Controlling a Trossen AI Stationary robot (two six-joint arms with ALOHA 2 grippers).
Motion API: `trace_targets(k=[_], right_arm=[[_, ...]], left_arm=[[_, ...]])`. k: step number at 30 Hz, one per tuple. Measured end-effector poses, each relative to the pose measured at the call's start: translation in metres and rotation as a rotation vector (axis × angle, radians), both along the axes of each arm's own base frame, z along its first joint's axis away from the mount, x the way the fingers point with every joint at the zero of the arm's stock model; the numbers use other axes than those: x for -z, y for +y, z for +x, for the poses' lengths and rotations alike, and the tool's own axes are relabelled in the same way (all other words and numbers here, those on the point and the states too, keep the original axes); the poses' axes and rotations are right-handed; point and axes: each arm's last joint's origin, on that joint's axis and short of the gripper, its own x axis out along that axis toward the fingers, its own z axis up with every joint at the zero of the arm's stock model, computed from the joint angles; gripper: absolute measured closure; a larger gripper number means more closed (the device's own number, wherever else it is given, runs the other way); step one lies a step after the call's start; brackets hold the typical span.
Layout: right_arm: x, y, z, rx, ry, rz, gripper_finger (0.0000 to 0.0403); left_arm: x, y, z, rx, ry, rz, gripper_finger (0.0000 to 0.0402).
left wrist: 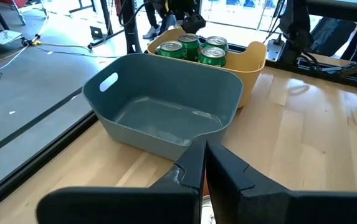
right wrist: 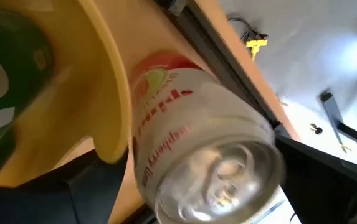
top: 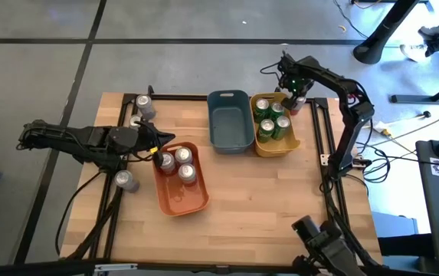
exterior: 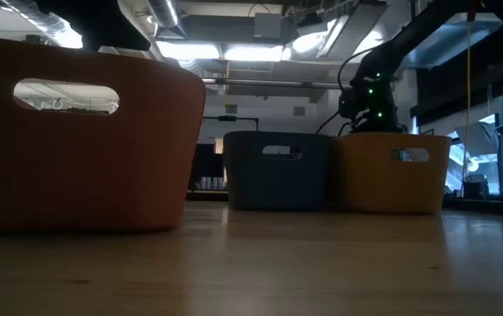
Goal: Sort soda cans
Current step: Put the pink-white soda can into the orange bin
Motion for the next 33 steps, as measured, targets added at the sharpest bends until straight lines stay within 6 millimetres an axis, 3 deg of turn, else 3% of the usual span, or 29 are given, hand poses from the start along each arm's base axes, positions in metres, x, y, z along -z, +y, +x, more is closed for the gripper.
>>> trace_targets(k=[6,13,17,24,33], right_arm=[[0.005,-0.001,0.002,-0.007,0.009,0.018,0.004],[0.004,0.001,0.0,-0.007,0.033,0.022,0.0115],[0.0,0.003,-0.001,0.005,0.034,0.017,0.0116],[-0.032,0.015,-0.009,0.037,-0.015,-0.077,0.0116],[-0.084,0.044,-0.021,0.049,-0.11,-0.233,0.0116]], left_arm=[[0.0,0.0,0.0,0.0,0.0,0.0,0.0394],[0.0,0.0,0.0,0.0,0.0,0.0,0.0394],[0.0,0.0,0.0,0.0,0.0,0.0,0.0394],[0.0,0.0,0.0,0.001,0.001,0.003,0.0394],[-0.001,0.001,0.0,0.006,0.0,0.022,0.0394]])
